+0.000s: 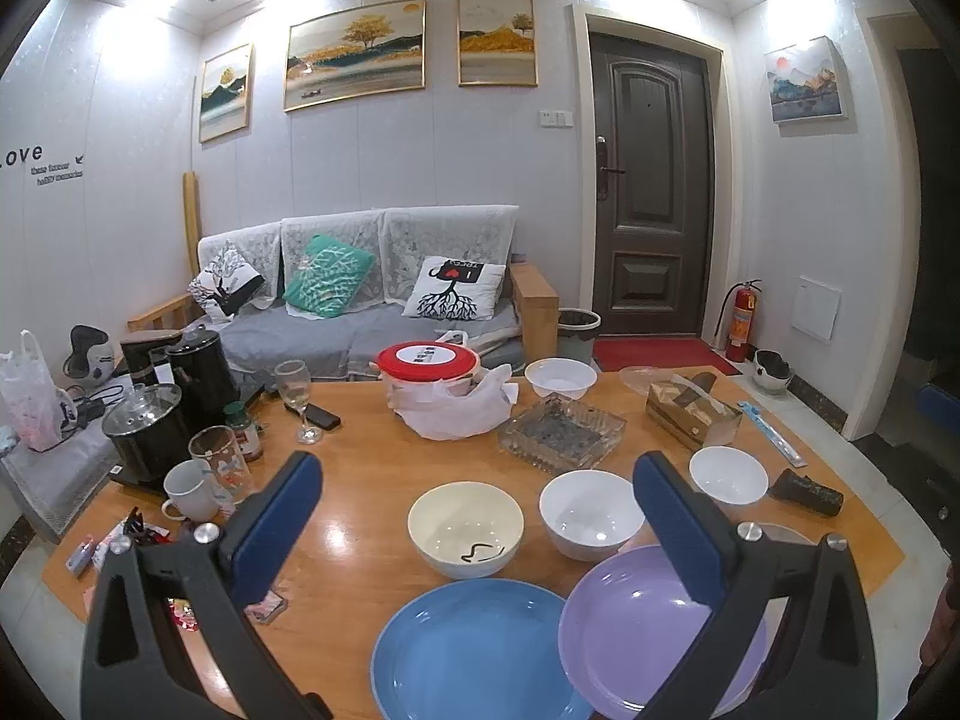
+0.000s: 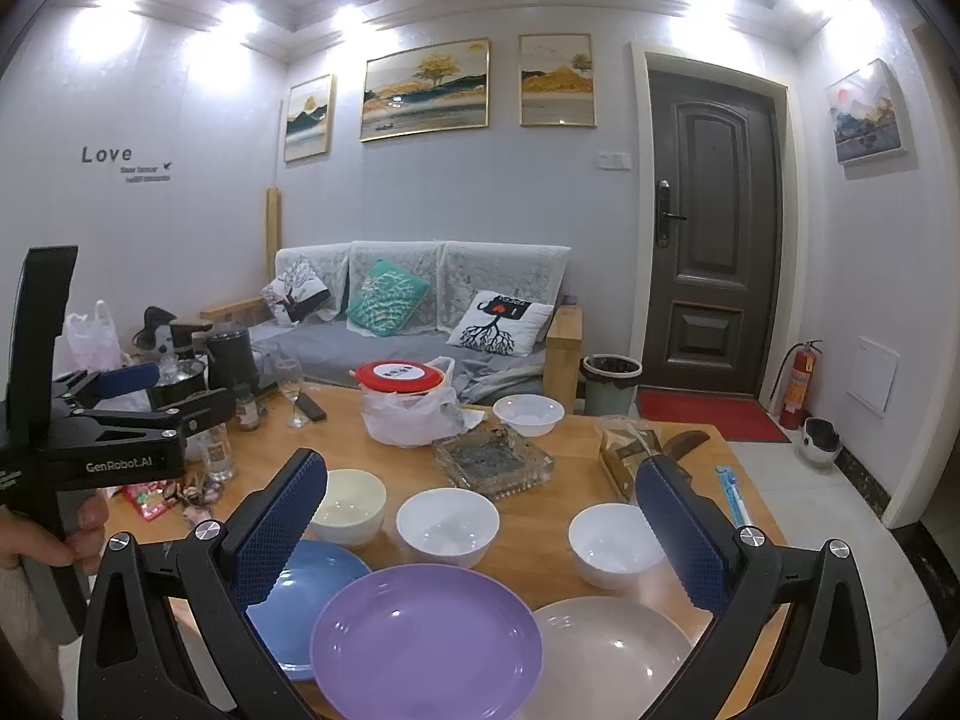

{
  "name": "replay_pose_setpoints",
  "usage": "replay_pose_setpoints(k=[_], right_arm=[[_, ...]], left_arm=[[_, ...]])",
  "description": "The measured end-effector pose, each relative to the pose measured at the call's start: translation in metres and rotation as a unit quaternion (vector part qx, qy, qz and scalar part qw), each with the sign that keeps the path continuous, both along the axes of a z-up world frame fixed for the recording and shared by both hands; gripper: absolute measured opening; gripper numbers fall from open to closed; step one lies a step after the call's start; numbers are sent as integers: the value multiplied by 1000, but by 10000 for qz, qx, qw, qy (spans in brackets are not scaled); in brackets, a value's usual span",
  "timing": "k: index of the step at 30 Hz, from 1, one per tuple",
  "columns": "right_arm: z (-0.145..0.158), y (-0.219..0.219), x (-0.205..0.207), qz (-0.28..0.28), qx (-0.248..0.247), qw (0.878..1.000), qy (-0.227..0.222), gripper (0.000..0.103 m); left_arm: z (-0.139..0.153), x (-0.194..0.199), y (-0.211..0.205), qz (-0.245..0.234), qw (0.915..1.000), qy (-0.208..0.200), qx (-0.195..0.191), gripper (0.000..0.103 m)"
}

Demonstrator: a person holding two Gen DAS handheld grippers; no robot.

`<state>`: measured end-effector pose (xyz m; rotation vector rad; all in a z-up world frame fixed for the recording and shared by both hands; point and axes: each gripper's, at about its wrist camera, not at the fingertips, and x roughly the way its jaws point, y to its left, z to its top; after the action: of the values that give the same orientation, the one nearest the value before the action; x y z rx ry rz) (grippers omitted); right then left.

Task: Organize plates and bowls

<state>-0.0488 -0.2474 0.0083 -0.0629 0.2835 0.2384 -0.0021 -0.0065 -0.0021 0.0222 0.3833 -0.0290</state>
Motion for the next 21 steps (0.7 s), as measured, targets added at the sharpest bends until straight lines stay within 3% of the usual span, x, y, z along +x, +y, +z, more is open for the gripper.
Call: replay_pose_setpoints(k=[21], right_arm=[[-3,4,4,-27,-12,10000,75,102]], left_arm=[[1,2,2,4,10000,-21,-17,103]])
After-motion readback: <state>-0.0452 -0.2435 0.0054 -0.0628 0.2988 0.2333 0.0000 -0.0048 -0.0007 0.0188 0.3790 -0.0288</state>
